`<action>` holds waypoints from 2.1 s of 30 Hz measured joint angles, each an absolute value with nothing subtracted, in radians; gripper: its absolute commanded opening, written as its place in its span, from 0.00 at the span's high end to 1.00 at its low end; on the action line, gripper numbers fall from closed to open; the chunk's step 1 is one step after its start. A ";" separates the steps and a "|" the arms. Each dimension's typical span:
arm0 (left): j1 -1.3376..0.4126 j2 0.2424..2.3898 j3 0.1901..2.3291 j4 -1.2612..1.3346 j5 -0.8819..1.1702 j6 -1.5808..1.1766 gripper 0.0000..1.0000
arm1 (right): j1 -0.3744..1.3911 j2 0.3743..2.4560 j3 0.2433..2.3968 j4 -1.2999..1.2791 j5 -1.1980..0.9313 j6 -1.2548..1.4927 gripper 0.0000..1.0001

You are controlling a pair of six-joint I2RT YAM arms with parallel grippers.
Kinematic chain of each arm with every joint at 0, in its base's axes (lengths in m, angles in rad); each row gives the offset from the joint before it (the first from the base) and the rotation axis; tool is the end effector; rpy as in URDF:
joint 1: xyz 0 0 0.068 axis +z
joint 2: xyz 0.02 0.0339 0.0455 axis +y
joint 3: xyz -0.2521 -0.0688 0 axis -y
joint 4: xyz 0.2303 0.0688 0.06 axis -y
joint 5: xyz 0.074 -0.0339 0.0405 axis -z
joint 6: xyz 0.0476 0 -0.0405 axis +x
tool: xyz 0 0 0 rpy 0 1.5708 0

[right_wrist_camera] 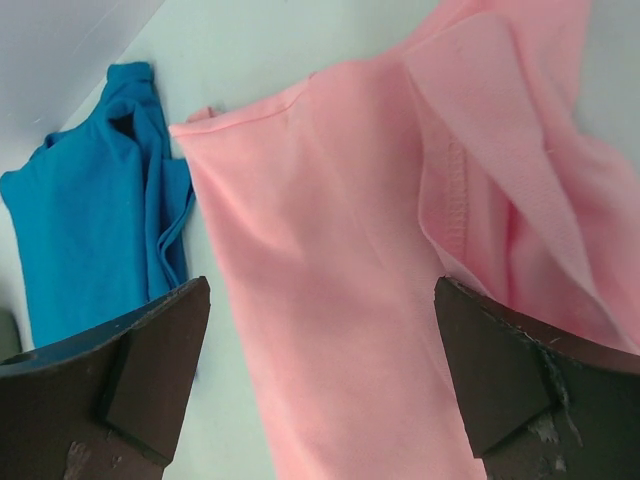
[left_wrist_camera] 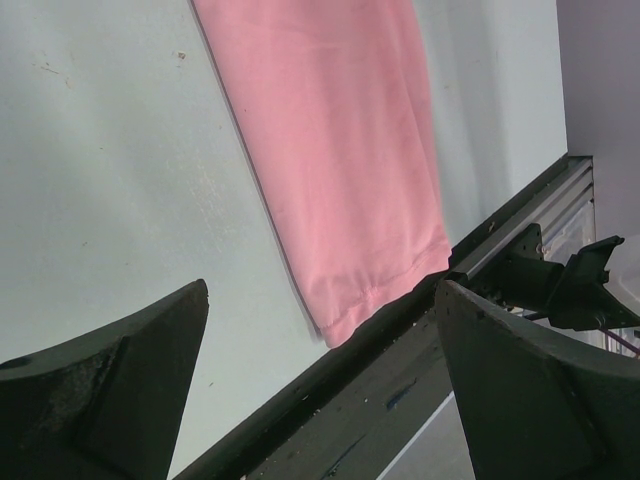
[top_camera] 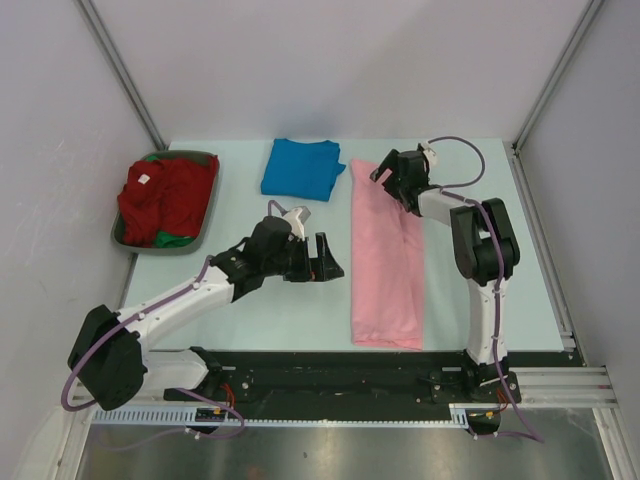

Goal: Fold and stack the t-shirts
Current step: Fold the tshirt

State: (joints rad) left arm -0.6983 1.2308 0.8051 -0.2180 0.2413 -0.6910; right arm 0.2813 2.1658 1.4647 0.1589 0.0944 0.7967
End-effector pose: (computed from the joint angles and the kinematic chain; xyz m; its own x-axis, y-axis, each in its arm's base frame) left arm 0.1969 -0.1801 0.2386 -0.8454 -0.0983 -0.5250 0.3009 0.7243 -0.6203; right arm 0.4623 0.1289 0.1569 -0.4887 0.5998 -0.6336 0.2155 0.7867 0.5785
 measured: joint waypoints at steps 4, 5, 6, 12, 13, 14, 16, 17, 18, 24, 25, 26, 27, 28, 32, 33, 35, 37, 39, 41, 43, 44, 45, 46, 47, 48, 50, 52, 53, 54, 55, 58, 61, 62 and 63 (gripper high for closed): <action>-0.698 1.237 0.805 -0.213 0.243 -0.691 0.00 | 0.281 2.148 1.469 0.128 0.137 0.761 0.00; -0.698 1.239 0.805 -0.212 0.244 -0.691 0.00 | 0.281 2.147 1.475 0.123 0.147 0.752 0.00; -0.698 1.241 0.805 -0.211 0.244 -0.691 0.00 | 0.282 2.147 1.481 0.115 0.157 0.743 0.00; -0.698 1.242 0.805 -0.210 0.248 -0.691 0.00 | 0.287 2.147 1.522 0.051 0.231 0.686 0.00; -0.698 1.242 0.805 -0.210 0.248 -0.691 0.00 | 0.290 2.147 1.527 0.039 0.250 0.675 0.00; -0.698 1.242 0.805 -0.210 0.248 -0.691 0.00 | 0.292 2.147 1.532 0.028 0.266 0.665 0.00; -0.698 1.242 0.805 -0.210 0.248 -0.691 0.00 | 0.298 2.147 1.541 -0.004 0.310 0.641 0.00; -0.698 1.242 0.805 -0.210 0.248 -0.691 0.00 | 0.301 2.147 1.545 -0.019 0.331 0.630 0.00; -0.698 1.242 0.805 -0.210 0.248 -0.691 0.00 | 0.305 2.147 1.547 -0.029 0.347 0.620 0.00; -0.698 1.242 0.805 -0.210 0.248 -0.691 0.00 | 0.319 2.116 1.542 -0.038 0.377 0.558 0.00; -0.698 1.242 0.805 -0.210 0.248 -0.691 0.00 | 0.322 2.106 1.544 -0.041 0.380 0.547 0.01; -0.698 1.242 0.805 -0.210 0.248 -0.691 0.00 | 0.326 2.099 1.551 -0.045 0.382 0.539 0.02; -0.698 1.242 0.805 -0.210 0.248 -0.691 0.00 | 0.329 2.095 1.565 -0.052 0.382 0.532 0.04; -0.698 1.242 0.805 -0.210 0.248 -0.691 0.00 | 0.333 2.094 1.582 -0.055 0.384 0.522 0.05; -0.698 1.242 0.805 -0.210 0.248 -0.691 0.00 | 0.344 2.099 1.661 -0.085 0.384 0.493 0.12; -0.698 1.242 0.805 -0.210 0.248 -0.691 0.00 | 0.346 2.104 1.685 -0.096 0.382 0.488 0.13; -0.698 1.242 0.805 -0.210 0.248 -0.691 0.00 | 0.349 2.119 1.729 -0.109 0.379 0.477 0.16; -0.698 1.242 0.805 -0.210 0.248 -0.691 0.00 | 0.350 2.129 1.744 -0.112 0.377 0.473 0.18; -0.698 1.241 0.805 -0.210 0.248 -0.691 0.00 | 0.350 2.139 1.744 -0.123 0.377 0.470 0.19; -0.698 1.241 0.804 -0.210 0.248 -0.691 0.00 | 0.349 2.154 1.744 -0.140 0.377 0.468 0.20; -0.698 1.241 0.802 -0.208 0.248 -0.691 0.00 | 0.348 2.171 1.744 -0.158 0.377 0.465 0.21; -0.698 1.241 0.800 -0.207 0.248 -0.691 0.00 | 0.348 2.181 1.744 -0.166 0.377 0.464 0.21; -0.698 1.241 0.798 -0.207 0.248 -0.691 0.00 | 0.347 2.186 1.744 -0.171 0.377 0.462 0.21; -0.698 1.241 0.798 -0.208 0.248 -0.691 0.00 | 0.344 2.195 1.745 -0.177 0.377 0.460 0.21; -0.698 1.241 0.797 -0.207 0.248 -0.691 0.00 | 0.343 2.201 1.745 -0.184 0.377 0.457 0.21; -0.698 1.241 0.797 -0.207 0.248 -0.691 0.00 | 0.342 2.207 1.745 -0.191 0.377 0.454 0.21; -0.698 1.241 0.796 -0.204 0.248 -0.691 0.00 | 0.339 2.215 1.746 -0.204 0.377 0.450 0.21; -0.698 1.241 0.794 -0.201 0.249 -0.691 0.00 | 0.336 2.220 1.749 -0.215 0.377 0.444 0.22; -0.698 1.241 0.793 -0.200 0.249 -0.691 0.00 | 0.334 2.222 1.749 -0.218 0.377 0.442 0.22; -0.698 1.241 0.791 -0.200 0.249 -0.691 0.00 | 0.332 2.223 1.751 -0.221 0.377 0.440 0.23; -0.698 1.241 0.789 -0.200 0.249 -0.691 0.00 | 0.330 2.225 1.753 -0.223 0.377 0.439 0.24; -0.698 1.241 0.785 -0.197 0.249 -0.691 0.00 | 0.325 2.233 1.763 -0.225 0.377 0.432 0.31; -0.698 1.241 0.785 -0.197 0.249 -0.691 0.00 | 0.321 2.242 1.771 -0.229 0.376 0.429 0.35; -0.698 1.241 0.785 -0.197 0.249 -0.691 0.00 | 0.321 2.246 1.775 -0.230 0.376 0.428 0.36; -0.698 1.241 0.785 -0.197 0.249 -0.691 0.00 | 0.320 2.250 1.779 -0.230 0.375 0.428 0.36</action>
